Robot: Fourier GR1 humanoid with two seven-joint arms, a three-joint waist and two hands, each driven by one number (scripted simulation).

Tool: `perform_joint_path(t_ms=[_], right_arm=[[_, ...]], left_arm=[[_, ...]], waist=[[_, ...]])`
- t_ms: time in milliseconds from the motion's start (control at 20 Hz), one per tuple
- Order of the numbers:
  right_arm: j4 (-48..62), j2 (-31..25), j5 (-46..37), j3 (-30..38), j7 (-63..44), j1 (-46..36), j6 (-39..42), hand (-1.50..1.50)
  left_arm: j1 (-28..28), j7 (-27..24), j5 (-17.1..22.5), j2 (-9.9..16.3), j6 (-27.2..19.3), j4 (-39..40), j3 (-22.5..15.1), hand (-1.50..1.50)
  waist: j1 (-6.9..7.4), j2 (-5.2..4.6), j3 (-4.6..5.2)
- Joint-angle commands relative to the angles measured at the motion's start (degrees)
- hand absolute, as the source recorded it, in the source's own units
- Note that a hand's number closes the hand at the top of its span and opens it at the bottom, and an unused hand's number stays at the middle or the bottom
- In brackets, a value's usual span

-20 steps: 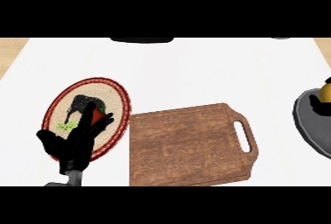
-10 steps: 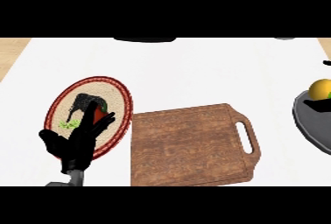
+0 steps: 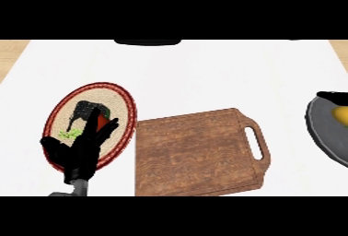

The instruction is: Pick the lemon from the cutting board and place it in the pan

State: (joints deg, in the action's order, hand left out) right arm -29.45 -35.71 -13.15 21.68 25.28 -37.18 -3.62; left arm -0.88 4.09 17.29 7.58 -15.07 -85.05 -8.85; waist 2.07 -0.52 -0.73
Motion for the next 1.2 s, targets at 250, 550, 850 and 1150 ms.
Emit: perform_joint_path(t_ms=[250, 550, 850, 1150], right_arm=[[8.38, -9.33, 12.31, 9.64, 7.38, 3.76, 26.75, -1.5], [8.84, -13.47, 14.7, 10.35, 13.51, 10.98, 42.41, -1.5], [5.38, -14.96, 15.67, 9.82, 16.17, 17.41, 44.64, -1.5], [1.78, -13.67, 18.35, 10.75, 17.48, 25.7, 44.18, -1.5]], left_arm=[[-2.72, 2.23, 0.03, 1.47, -1.57, 1.73, 2.42, 0.0], [-2.97, 3.54, -0.62, 0.33, -2.12, 0.89, 1.17, 0.0], [-4.79, 1.1, -0.22, 0.77, -0.69, 1.61, 2.8, 0.0], [-7.9, 1.49, -0.8, -0.24, -0.73, -1.74, 1.05, 0.0]], waist=[[-1.51, 0.08, 0.51], [-2.31, 0.48, 0.63], [-2.34, 0.55, 0.7], [-2.69, 0.77, 0.69]])
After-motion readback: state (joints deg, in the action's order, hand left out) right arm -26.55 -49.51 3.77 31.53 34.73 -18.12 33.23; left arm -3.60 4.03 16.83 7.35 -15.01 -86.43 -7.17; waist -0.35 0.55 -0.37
